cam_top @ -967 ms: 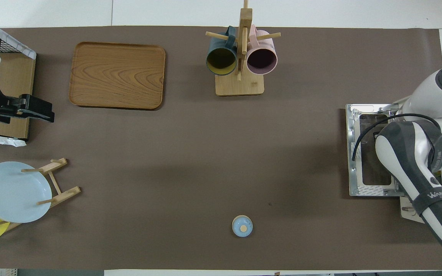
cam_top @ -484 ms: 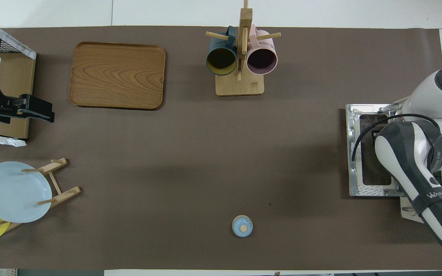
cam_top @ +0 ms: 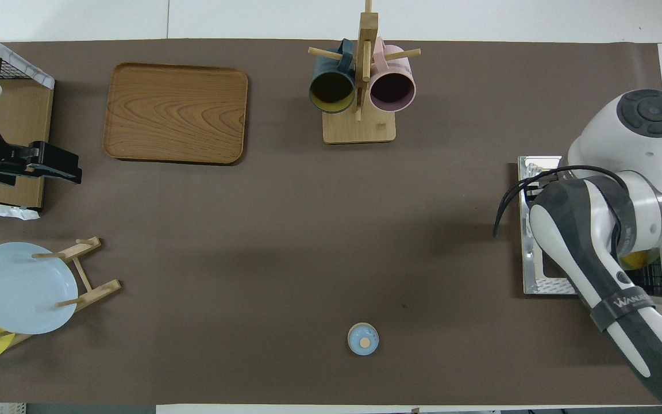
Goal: Put corn in oven
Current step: 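Open the right gripper and pull it back out of the oven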
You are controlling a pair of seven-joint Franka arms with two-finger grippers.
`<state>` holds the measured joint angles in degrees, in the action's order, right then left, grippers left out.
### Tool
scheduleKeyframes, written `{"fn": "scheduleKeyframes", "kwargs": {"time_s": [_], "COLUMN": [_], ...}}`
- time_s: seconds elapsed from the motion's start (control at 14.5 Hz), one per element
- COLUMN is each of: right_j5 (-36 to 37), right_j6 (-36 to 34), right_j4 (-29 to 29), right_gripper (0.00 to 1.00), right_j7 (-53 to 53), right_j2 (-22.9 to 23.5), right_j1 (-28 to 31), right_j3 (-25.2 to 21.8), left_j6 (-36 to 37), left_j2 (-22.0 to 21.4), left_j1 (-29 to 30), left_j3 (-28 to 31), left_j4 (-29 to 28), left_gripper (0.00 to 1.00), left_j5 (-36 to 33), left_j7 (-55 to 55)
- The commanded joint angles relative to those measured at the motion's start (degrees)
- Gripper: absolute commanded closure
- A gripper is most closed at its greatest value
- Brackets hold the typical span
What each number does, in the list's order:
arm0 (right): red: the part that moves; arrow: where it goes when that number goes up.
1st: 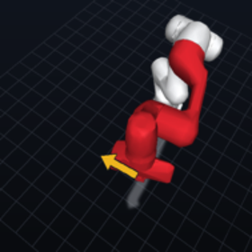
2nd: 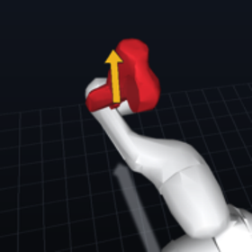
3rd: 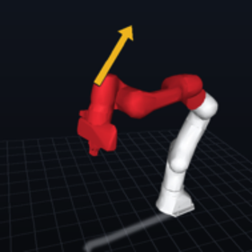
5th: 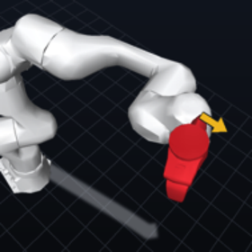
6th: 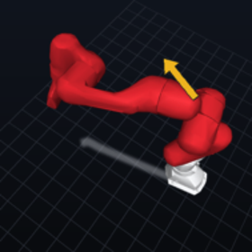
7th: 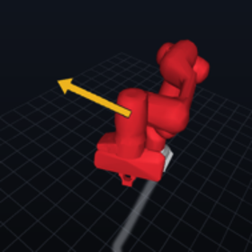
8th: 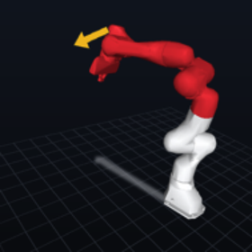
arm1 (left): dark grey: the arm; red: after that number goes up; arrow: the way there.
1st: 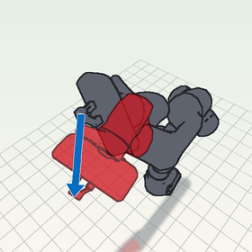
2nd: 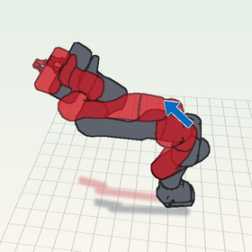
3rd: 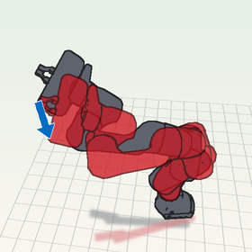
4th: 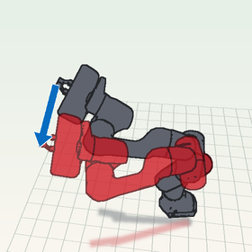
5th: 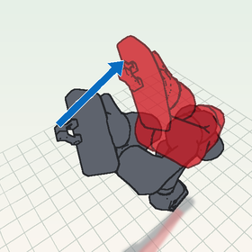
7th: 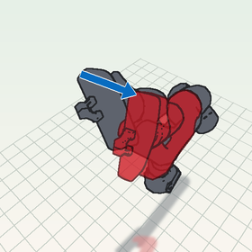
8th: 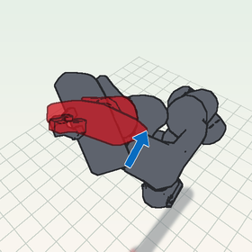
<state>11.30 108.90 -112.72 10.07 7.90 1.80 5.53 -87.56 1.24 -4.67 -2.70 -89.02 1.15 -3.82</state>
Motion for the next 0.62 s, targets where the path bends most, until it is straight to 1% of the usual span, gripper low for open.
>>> {"fn": "scheduleKeyframes", "kwargs": {"time_s": [0.0, 0.14, 0.28, 0.35, 0.55], "right_j5": [-2.1, -4.1, -4.1, -4.1, -4.1], "right_j6": [6.2, 12.9, 17.7, 18.2, 18.2], "right_j4": [-4.2, -8.5, -10.0, -10.0, -9.9], "right_gripper": [1.0, 1.0, 1.0, 1.0, 1.0], "right_j7": [2.8, 3.6, 5.6, 5.8, 5.8], "right_j2": [-0.9, -0.2, 2.4, 3.1, 3.3], "right_j1": [0.7, 0.4, -1.4, -1.4, -1.4], "right_j3": [1.8, 1.9, 1.9, 1.9, 1.9], "left_j6": [0.3, 0.3, 0.3, 0.3, 0.3], "left_j2": [-1.3, -1.3, -1.3, -1.3, -1.3], "left_j1": [0.5, 0.5, 0.5, 0.5, 0.5], "left_j3": [-0.2, -0.2, -0.2, -0.2, -0.2], "left_j4": [-1.2, -1.2, -1.2, -1.2, -1.2], "left_gripper": [0.0, 0.0, 0.0, 0.0, 0.0], "left_j5": [0.7, 0.6, 0.7, 0.7, 0.7], "left_j7": [0.3, 0.3, 0.3, 0.3, 0.3]}}
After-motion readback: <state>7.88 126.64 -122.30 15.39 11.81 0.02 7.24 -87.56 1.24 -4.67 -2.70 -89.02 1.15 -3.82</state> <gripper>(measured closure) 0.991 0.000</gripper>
